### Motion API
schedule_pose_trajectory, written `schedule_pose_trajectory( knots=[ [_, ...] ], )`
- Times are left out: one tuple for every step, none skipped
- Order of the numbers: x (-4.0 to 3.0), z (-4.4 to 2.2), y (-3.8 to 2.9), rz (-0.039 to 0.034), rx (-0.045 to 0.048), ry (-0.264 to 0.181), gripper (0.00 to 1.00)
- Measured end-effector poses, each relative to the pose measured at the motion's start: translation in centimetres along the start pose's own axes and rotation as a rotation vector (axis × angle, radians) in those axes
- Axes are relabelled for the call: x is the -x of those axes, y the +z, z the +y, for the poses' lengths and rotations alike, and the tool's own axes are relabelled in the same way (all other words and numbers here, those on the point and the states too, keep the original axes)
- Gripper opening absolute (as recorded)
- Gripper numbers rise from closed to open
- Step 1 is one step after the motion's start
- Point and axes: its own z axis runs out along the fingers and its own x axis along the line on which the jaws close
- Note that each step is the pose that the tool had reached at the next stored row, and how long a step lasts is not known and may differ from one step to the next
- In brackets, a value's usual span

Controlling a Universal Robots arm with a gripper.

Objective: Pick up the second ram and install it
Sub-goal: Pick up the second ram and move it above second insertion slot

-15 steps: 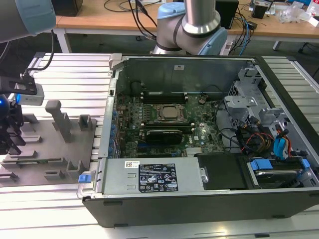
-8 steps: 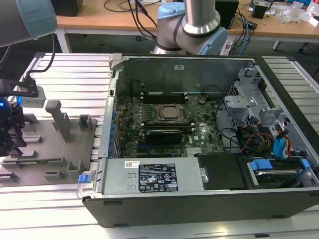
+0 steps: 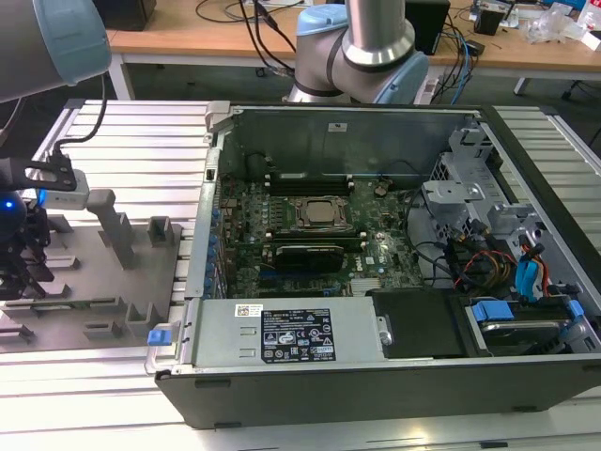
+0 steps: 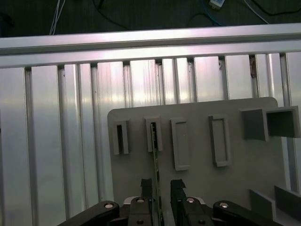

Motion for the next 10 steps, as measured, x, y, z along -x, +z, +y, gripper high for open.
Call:
schedule_pose_trajectory(
  knots=[
    [-0.06, -0.01, 0.08, 0.0000, 0.0000, 0.000, 0.30],
    [-0.18, -0.04, 0.25, -0.0002, -0.0003, -0.002, 0.30],
    [-0.23, -0.13, 0.50, 0.0001, 0.0000, -0.003, 0.30],
    [-0.24, -0.22, 0.65, 0.0001, -0.0001, -0.005, 0.30],
    [-0.23, -0.34, 0.80, 0.0001, 0.0000, -0.006, 0.30],
    [-0.23, -0.53, 1.01, 0.0003, 0.0000, -0.008, 0.30],
    [-0.22, -0.73, 1.32, 0.0003, -0.0001, -0.011, 0.30],
    [-0.22, -0.83, 1.69, 0.0005, 0.0000, -0.013, 0.30],
    [-0.23, -0.88, 2.08, 0.0005, 0.0002, -0.016, 0.30],
    [-0.24, -0.90, 2.40, 0.0008, 0.0003, -0.020, 0.30]
  ],
)
